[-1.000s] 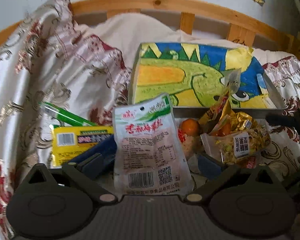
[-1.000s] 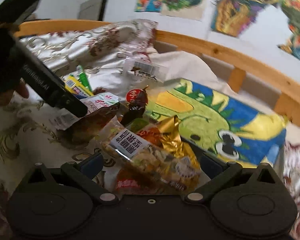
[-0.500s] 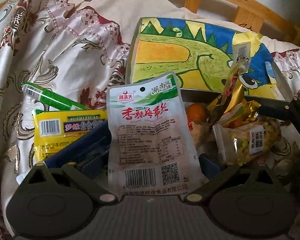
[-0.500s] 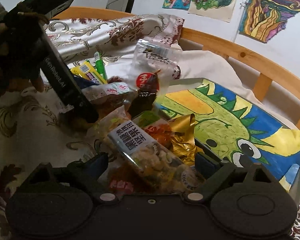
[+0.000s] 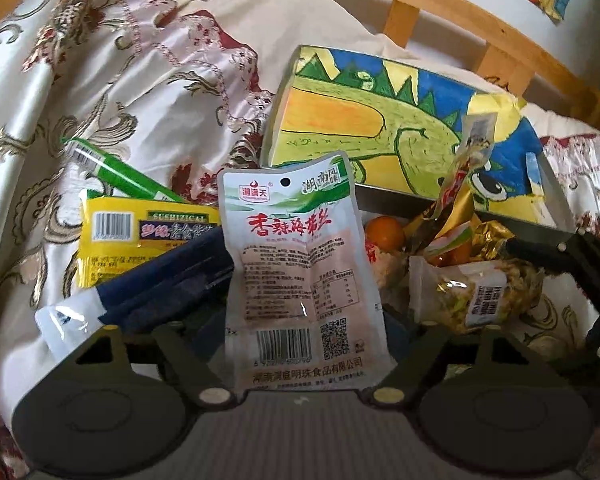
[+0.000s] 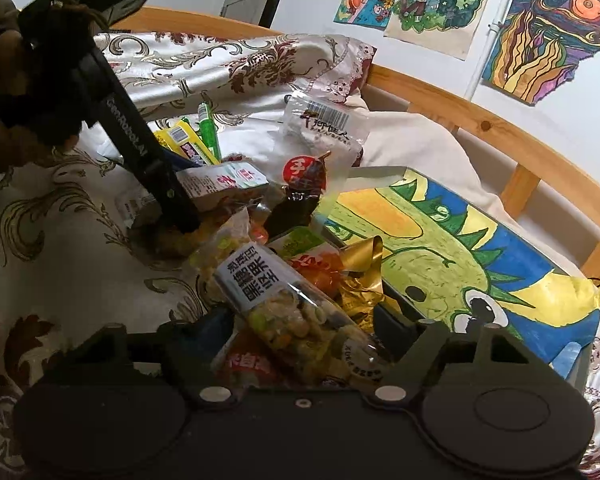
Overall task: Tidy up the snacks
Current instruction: 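Move left tool to white-green spicy packet while right tool reaches clear nut-bar bag, then close left tool on spicy packet while right tool grips and lifts nut-bar bag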
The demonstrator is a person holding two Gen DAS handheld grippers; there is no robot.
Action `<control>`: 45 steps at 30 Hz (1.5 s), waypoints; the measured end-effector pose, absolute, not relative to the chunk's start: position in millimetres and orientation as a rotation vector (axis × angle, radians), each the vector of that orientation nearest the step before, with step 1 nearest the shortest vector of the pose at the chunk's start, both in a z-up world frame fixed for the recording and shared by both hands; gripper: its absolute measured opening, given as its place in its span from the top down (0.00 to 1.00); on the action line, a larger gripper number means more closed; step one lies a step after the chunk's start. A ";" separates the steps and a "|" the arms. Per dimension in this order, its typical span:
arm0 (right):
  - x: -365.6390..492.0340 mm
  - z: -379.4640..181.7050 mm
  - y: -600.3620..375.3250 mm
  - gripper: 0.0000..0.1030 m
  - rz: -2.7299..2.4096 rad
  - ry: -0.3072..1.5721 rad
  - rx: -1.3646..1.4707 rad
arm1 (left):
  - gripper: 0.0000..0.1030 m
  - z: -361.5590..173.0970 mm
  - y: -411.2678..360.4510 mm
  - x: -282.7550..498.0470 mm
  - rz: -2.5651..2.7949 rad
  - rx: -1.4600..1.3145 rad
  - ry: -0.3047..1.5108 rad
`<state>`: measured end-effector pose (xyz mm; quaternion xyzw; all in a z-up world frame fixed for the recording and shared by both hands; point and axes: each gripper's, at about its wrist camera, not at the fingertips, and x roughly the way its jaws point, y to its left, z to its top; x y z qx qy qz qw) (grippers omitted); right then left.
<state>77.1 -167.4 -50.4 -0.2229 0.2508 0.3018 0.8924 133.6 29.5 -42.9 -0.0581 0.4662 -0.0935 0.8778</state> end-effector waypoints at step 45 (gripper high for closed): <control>50.0 -51.0 -157.3 0.46 0.593 0.351 -0.571 | 0.66 -20.0 28.3 82.2 -0.193 -0.182 0.870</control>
